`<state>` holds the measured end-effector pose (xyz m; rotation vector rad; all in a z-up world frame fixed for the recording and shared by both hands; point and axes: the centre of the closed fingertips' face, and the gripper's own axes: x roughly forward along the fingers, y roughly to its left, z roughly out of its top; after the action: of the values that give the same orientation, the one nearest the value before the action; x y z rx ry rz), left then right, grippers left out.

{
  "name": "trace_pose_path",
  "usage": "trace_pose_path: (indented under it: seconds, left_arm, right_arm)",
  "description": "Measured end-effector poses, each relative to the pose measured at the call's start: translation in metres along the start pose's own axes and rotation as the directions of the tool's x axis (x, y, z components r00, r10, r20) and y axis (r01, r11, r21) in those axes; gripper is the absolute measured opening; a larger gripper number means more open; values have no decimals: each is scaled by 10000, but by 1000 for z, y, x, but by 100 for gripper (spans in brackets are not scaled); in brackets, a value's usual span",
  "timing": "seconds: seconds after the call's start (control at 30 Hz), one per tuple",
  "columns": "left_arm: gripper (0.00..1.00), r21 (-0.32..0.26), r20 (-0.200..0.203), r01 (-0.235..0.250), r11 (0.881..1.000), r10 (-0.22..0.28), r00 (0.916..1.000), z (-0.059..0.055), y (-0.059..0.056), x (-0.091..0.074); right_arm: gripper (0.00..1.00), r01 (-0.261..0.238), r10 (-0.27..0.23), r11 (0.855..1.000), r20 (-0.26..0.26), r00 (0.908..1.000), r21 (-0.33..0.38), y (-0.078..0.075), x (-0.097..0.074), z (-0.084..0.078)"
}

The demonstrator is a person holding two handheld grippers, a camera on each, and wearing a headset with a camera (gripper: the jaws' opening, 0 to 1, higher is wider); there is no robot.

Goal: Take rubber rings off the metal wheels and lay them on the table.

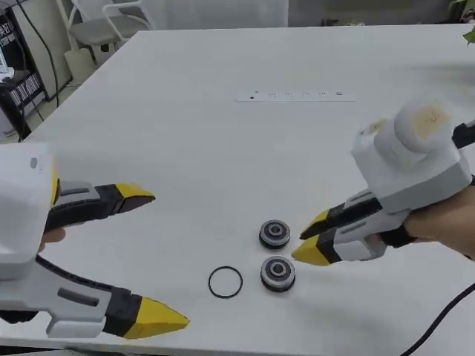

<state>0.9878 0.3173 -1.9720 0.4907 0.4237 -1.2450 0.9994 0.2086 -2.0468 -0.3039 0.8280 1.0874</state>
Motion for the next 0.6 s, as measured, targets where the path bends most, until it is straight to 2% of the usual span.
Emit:
trace_pose_path:
  seconds: [0.13,0.37,0.47,0.6]
  left_arm:
    - [84,407,73,613,9973,-617,9981,13,-5,11]
    - [82,510,623,977,9939,-1008,9930,37,-2,30]
    - [80,651,719,1122,9916,-1168,9906,42,-3,41]
    - [79,723,757,1180,9904,-1234,9895,46,-2,57]
  right_arm:
    - [23,-176,114,9967,-794,9968,-787,3,8,-15]
    - [27,-295,242,9968,-701,9972,-749,3,18,-18]
    - [27,-303,246,9969,-798,9965,-719,3,20,-21]
    - [27,-329,285,9973,-672,9973,-650,3,22,-20]
